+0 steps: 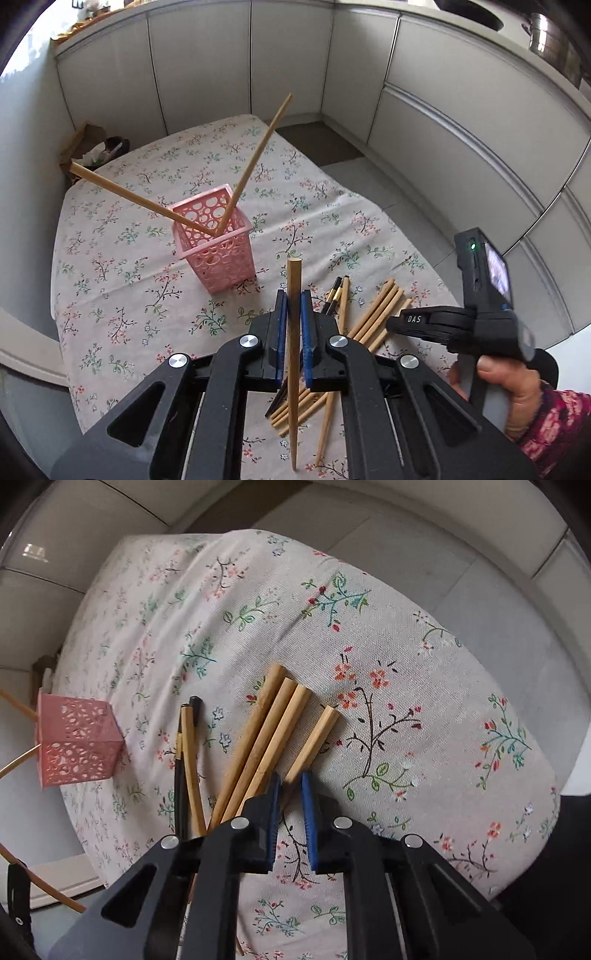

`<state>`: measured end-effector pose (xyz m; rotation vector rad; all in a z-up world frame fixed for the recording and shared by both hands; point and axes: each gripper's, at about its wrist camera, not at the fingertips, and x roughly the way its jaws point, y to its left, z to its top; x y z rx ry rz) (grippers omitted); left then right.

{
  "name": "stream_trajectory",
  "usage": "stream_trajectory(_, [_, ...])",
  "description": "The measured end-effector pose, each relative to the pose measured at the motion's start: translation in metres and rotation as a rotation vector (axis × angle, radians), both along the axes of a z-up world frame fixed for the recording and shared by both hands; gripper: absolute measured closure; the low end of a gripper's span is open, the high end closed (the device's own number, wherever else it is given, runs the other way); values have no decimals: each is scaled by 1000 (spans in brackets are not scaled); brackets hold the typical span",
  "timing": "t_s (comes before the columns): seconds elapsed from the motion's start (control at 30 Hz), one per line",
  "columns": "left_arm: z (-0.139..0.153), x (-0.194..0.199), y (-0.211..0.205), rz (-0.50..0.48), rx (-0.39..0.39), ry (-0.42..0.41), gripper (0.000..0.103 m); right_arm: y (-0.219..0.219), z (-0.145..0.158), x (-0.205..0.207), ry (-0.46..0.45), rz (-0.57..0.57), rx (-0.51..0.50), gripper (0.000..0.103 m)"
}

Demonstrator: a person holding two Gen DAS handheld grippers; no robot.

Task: Organize utensils
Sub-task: 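Lift both chopsticks upright and carry the left one over the holder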

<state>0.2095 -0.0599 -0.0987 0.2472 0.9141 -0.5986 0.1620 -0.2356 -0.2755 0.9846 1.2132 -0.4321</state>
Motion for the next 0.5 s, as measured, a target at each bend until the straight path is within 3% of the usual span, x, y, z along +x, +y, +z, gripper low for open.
stream_trajectory(0.07, [5,-7,8,12,-27,-6,96,-6,4,-5,-72,22,14,103])
stream_trajectory(0.2, [15,-21,25,66,-112,-29,96,2,29,-24,-255,99,-35,103])
stream_trajectory(0.33, [27,-39,43,122,-206,-66,96,16,63,-42,-394,203,-173,103])
stream_trajectory(0.4, [29,-47,48,131,-224,-59,96,12,59,-49,-343,173,-120,103])
stream_trajectory(0.47, [30,-52,50,139,-234,-59,96,-4,43,-49,-234,107,-21,100])
stream_trajectory(0.5, [31,-54,50,139,-241,-60,96,-10,33,-40,-155,76,18,93])
